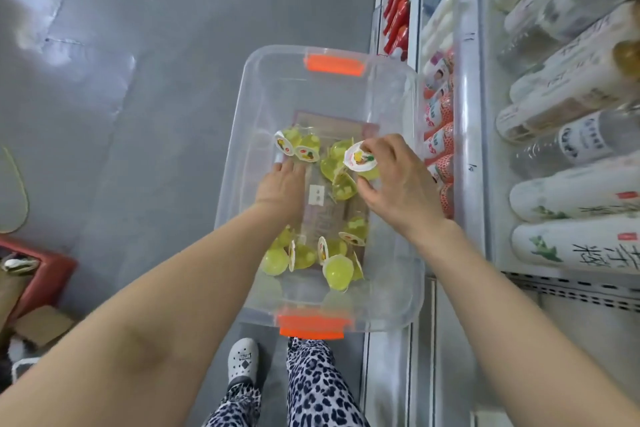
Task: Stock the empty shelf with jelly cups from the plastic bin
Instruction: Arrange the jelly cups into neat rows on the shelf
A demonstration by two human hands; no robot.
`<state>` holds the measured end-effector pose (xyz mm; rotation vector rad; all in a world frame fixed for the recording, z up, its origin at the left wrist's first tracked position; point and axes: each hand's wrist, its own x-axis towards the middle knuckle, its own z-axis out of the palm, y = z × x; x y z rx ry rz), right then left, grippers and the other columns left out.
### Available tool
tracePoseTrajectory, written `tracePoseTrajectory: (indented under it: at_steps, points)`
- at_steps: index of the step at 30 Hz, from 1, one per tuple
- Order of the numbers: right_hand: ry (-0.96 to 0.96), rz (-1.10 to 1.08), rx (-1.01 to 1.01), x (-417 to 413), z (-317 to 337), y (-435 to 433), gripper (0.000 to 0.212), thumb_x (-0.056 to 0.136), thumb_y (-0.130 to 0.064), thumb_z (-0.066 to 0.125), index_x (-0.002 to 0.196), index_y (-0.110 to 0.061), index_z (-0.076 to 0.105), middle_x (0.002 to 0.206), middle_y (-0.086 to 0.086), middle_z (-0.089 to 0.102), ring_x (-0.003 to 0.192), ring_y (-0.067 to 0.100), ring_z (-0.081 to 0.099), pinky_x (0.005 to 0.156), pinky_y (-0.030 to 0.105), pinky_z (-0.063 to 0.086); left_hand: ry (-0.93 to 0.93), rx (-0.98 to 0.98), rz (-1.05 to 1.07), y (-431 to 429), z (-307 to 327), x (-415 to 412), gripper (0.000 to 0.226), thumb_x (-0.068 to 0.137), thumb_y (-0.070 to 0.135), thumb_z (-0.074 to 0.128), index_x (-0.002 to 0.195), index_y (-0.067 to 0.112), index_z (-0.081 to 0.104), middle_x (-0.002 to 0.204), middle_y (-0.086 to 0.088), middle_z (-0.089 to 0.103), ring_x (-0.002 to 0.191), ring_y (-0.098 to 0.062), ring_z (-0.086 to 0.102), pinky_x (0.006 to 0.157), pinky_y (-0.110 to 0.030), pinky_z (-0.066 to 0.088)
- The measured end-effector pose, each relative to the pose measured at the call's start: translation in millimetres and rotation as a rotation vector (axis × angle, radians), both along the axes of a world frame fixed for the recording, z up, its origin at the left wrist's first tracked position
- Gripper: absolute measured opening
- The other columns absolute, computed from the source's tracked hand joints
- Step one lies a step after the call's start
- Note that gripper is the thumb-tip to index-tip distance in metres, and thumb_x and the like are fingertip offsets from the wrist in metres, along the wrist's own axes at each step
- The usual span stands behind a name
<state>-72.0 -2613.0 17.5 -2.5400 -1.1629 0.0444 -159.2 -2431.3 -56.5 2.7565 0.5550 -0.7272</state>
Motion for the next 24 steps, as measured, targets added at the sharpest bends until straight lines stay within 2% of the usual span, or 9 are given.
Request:
tracePoseTrajectory:
  at_steps: [3,6,8,13,15,18,24]
  points:
    - [-0.021,-0.006,0.009,0.5,-2.0,-0.7,0.040,0.079,-0.023,0.073,0.113,-0.013,0.055,0.105,0.007,0.054,0.085,0.023,0.057,0.067,0.029,0.046,0.045,0.027,-0.050,-0.4,-14.2,2.0,0.073,0.083,0.009,0.068,0.145,0.009,0.029,0.142,-0.011,0.040,0.129,-0.031,0.040,0.104,-0.040,0.040]
    - [-0.038,0.004,-0.012,0.4,-2.7,-0.1,0.040,0.079,-0.023,0.072,0.114,-0.013,0.056,0.105,0.007,0.054,0.085,0.023,0.058,0.066,0.028,0.046,0.058,0.074,-0.064,-1.6,-14.7,0.7,0.062,0.084,0.015,0.070,0.137,0.011,0.037,0.139,-0.011,0.038,0.123,-0.033,0.042,0.095,-0.041,0.044]
    - [-0.024,0.002,-0.013,0.3,-2.5,0.8,0.040,0.079,-0.024,0.071,0.114,-0.013,0.055,0.106,0.007,0.054,0.086,0.023,0.058,0.067,0.030,0.049,0.040,0.044,-0.038,-2.2,-10.2,-1.1,0.062,0.087,0.023,0.070,0.136,0.007,0.037,0.141,-0.015,0.037,0.119,-0.034,0.046,0.094,-0.040,0.045]
    - [0.073,-0.038,0.038,-2.5,5.6,2.1,0.039,0.080,-0.024,0.070,0.114,-0.013,0.055,0.111,0.006,0.054,0.094,0.021,0.058,0.076,0.034,0.052,-0.106,-0.104,0.097,-5.3,12.4,-4.6,0.065,0.084,0.037,0.073,0.130,0.007,0.039,0.134,-0.016,0.047,0.114,-0.033,0.052,0.092,-0.042,0.046]
    - [0.126,-0.087,0.098,-9.2,13.5,2.2,0.039,0.080,-0.023,0.070,0.115,-0.012,0.056,0.113,0.004,0.054,0.098,0.019,0.056,0.081,0.028,0.048,-0.166,-0.171,0.111,-6.6,24.7,-13.0,0.066,0.084,0.040,0.072,0.132,0.009,0.039,0.131,-0.014,0.050,0.113,-0.033,0.054,0.090,-0.042,0.047]
    - [0.130,-0.165,0.140,-29.6,29.4,-3.0,0.040,0.081,-0.024,0.068,0.117,-0.014,0.055,0.113,0.001,0.053,0.096,0.011,0.052,0.078,0.022,0.040,-0.287,-0.285,0.120,-8.8,47.4,-32.9,0.066,0.086,0.040,0.070,0.137,0.014,0.037,0.133,-0.011,0.051,0.114,-0.032,0.055,0.091,-0.043,0.047]
    - [0.065,-0.280,0.197,-98.3,65.4,-29.5,0.041,0.080,-0.027,0.067,0.116,-0.015,0.053,0.114,0.002,0.053,0.099,0.015,0.053,0.080,0.033,0.049,-0.400,-0.360,-0.035,-16.2,95.6,-88.8,0.062,0.087,0.049,0.064,0.138,0.021,0.042,0.139,-0.003,0.051,0.118,-0.025,0.054,0.089,-0.037,0.044]
